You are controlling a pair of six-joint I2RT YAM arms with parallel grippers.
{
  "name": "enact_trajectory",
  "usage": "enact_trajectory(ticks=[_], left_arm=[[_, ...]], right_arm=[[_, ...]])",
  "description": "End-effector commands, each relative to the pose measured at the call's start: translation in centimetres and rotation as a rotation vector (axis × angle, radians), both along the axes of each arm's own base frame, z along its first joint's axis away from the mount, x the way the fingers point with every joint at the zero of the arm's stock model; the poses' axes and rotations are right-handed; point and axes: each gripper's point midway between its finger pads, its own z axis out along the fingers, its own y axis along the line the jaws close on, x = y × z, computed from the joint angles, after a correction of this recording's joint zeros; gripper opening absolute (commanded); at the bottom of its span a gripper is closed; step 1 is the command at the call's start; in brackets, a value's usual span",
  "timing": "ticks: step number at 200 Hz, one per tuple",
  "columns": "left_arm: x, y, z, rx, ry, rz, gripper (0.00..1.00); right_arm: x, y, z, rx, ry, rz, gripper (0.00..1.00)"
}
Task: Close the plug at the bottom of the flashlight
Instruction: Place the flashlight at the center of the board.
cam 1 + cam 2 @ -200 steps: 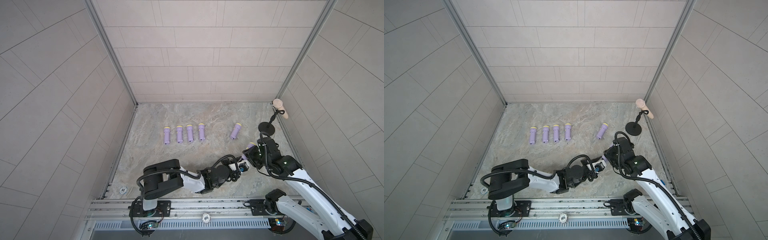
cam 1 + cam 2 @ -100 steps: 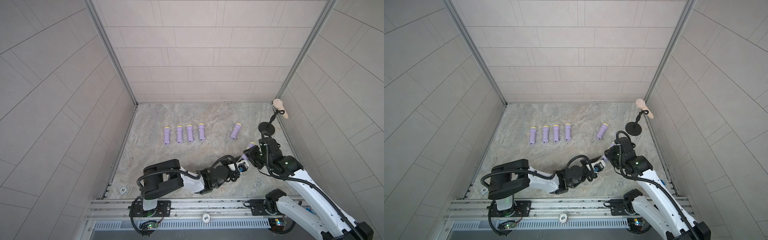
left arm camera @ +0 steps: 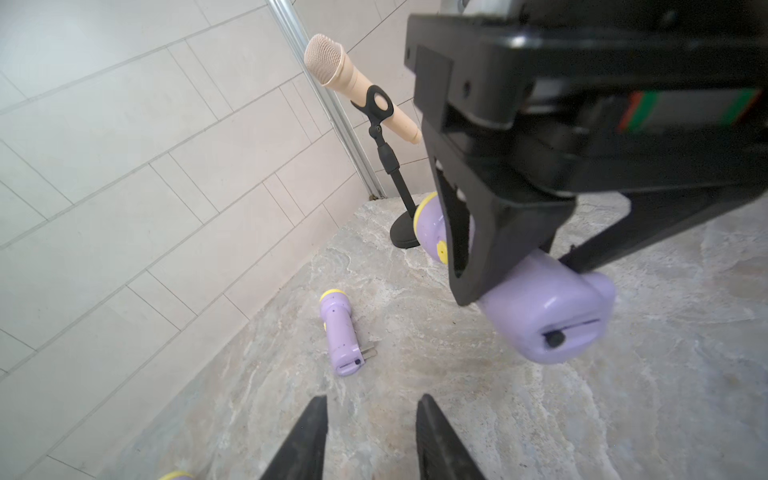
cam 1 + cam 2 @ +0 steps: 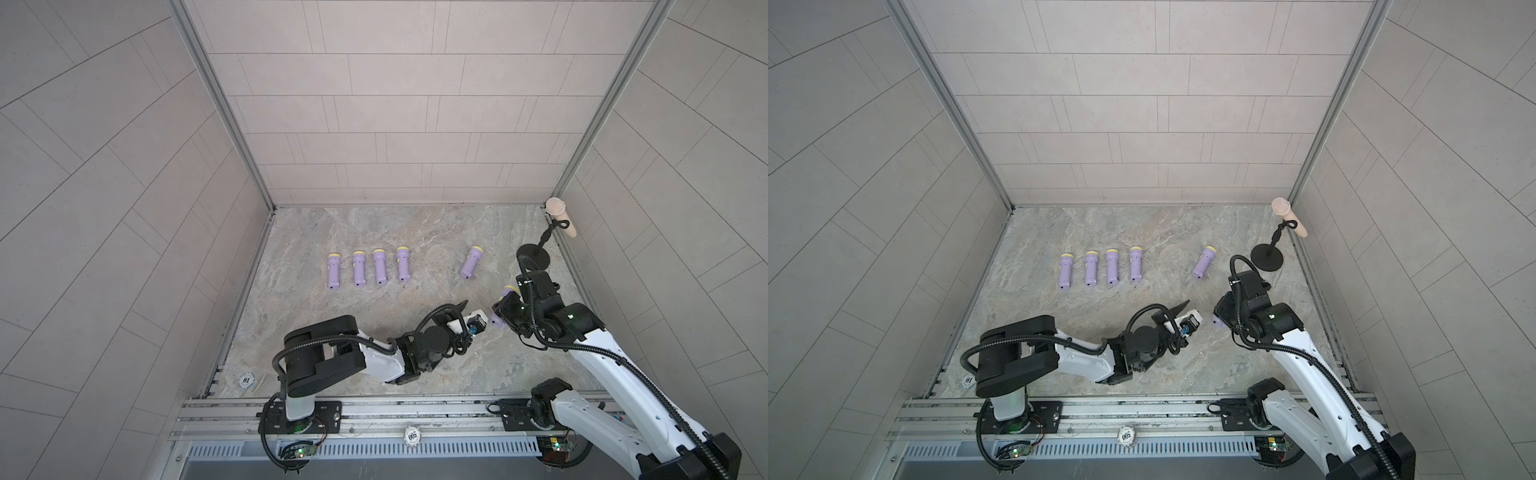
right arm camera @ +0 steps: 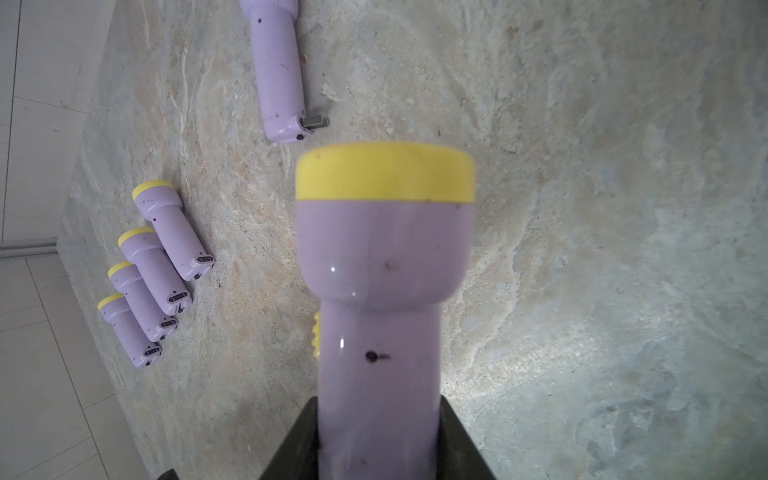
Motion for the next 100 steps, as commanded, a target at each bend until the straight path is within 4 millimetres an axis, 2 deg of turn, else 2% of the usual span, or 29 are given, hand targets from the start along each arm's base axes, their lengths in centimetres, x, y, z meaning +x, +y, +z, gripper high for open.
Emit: enact_trajectory(ticks=[1, 30, 71, 100], left_arm=[[1.0, 1.9, 2.7, -0.098, 0.0, 0.056, 0.5], [1.7, 3.8, 3.4, -0.157, 0.043, 0.101, 0.71], [2.3, 6.3, 5.3, -0.243, 0.091, 0.179, 0.99], [3.4, 9.2, 7.6, -0.352, 0.144, 0.263, 1.0]], right_arm=[[0.9, -0.3, 1.4, -0.091, -0.042, 0.085, 0.0], [2.0, 0.7, 1.6, -0.124, -0.026, 0.185, 0.0], [4.0, 3.4, 2.4, -0.225, -0.03, 0.352, 0.0], [5.9, 5.3, 3.2, -0.333, -0.048, 0.438, 0.0]])
